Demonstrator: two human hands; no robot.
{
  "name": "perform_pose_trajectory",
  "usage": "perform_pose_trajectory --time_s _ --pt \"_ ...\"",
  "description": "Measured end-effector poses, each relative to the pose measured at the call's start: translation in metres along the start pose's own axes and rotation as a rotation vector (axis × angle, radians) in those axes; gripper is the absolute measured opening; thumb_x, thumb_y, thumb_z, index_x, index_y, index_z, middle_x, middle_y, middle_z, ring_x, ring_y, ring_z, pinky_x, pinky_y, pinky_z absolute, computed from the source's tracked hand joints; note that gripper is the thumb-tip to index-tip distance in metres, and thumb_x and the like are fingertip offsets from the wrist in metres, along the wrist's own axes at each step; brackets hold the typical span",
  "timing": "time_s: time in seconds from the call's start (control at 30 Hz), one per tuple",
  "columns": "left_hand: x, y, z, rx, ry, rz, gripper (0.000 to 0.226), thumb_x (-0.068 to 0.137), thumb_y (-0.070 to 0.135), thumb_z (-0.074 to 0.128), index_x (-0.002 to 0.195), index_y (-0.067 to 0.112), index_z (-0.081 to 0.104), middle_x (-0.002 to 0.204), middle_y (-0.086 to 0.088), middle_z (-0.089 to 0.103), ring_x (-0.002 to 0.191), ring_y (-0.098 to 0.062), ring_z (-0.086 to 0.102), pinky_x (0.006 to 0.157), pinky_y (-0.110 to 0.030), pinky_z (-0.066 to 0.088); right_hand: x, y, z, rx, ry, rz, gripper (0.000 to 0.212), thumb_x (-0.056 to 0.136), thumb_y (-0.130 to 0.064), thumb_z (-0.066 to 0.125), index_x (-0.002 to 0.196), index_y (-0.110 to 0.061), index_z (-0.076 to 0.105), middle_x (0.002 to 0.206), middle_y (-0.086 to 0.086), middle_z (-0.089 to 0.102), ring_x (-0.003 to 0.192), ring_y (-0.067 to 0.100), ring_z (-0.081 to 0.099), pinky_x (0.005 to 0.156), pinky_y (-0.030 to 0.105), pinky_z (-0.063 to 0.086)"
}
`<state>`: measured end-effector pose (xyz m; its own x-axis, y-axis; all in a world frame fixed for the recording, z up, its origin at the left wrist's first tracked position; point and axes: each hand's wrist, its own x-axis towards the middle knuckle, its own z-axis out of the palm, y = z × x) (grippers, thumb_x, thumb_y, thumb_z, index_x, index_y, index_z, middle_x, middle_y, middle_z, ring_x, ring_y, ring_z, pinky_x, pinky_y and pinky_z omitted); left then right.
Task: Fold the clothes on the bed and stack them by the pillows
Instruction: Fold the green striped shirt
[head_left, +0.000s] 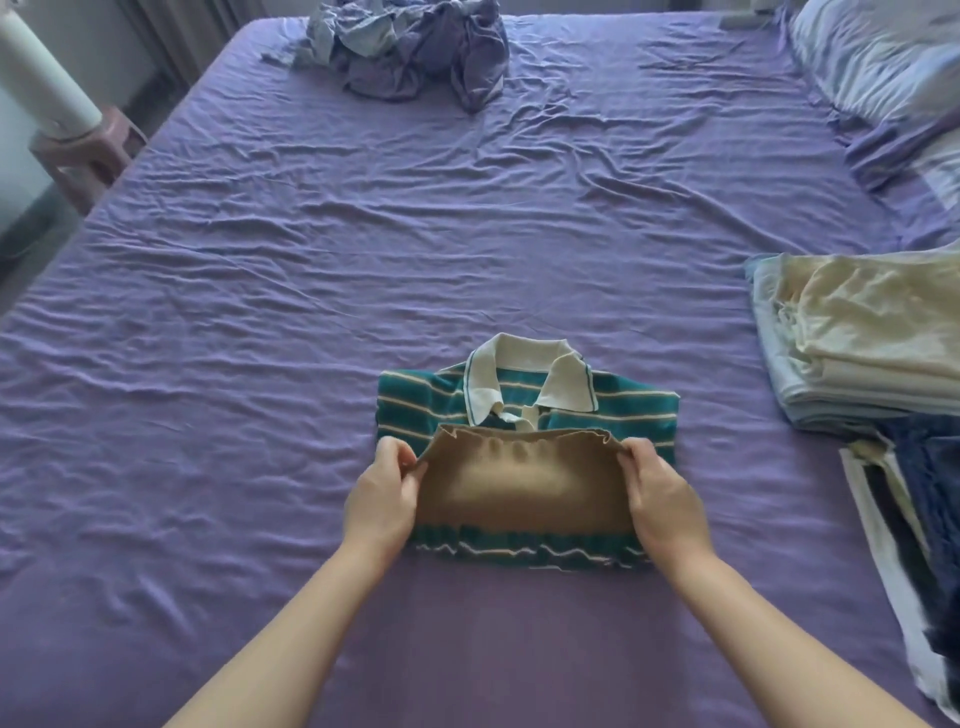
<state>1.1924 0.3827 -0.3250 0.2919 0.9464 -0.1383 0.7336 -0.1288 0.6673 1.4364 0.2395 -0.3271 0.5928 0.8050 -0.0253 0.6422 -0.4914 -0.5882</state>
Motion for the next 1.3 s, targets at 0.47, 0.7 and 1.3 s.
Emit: perform_pose_trajectory --time_s 0.47,0.7,1.3 --pt "0.143 0.016 0.036 0.476 -0.03 0.177 0.031 0.096 0.047 0.038 0.097 0.016 0.037 0.07 0.0 0.059 0.061 -0.026 0.061 0.046 -0.029 0.034 0.127 0.005 0.037 -0.252 -0.015 0.12 0.025 0.1 -0.035 0.03 0.107 -0.016 0.044 0.09 0.005 0.064 0.073 0.029 0.059 0.058 0.035 0.038" --pt "0.117 -0.005 0.065 0.436 0.203 0.631 0.024 0.083 0.017 0.059 0.107 0.014 0.058 0.116 -0.007 0.055 0.104 -0.029 0.055 0.091 -0.041 0.039 0.09 0.001 0.061 -0.396 0.088 -0.229 0.035 0.087 -0.022 0.061 0.119 -0.008 0.06 0.122 0.012 0.06 0.115 0.031 0.056 0.095 0.043 0.04" --pt "0.068 -0.015 0.044 0.657 -0.316 0.57 0.055 0.065 0.035 0.085 0.113 0.015 0.069 0.127 -0.012 0.061 0.118 -0.034 0.057 0.093 -0.057 0.047 0.049 0.023 0.053 -0.541 -0.377 -0.283 0.045 0.077 -0.041 0.071 0.117 -0.021 0.067 0.128 0.012 0.06 0.121 0.035 0.053 0.092 0.057 0.043"
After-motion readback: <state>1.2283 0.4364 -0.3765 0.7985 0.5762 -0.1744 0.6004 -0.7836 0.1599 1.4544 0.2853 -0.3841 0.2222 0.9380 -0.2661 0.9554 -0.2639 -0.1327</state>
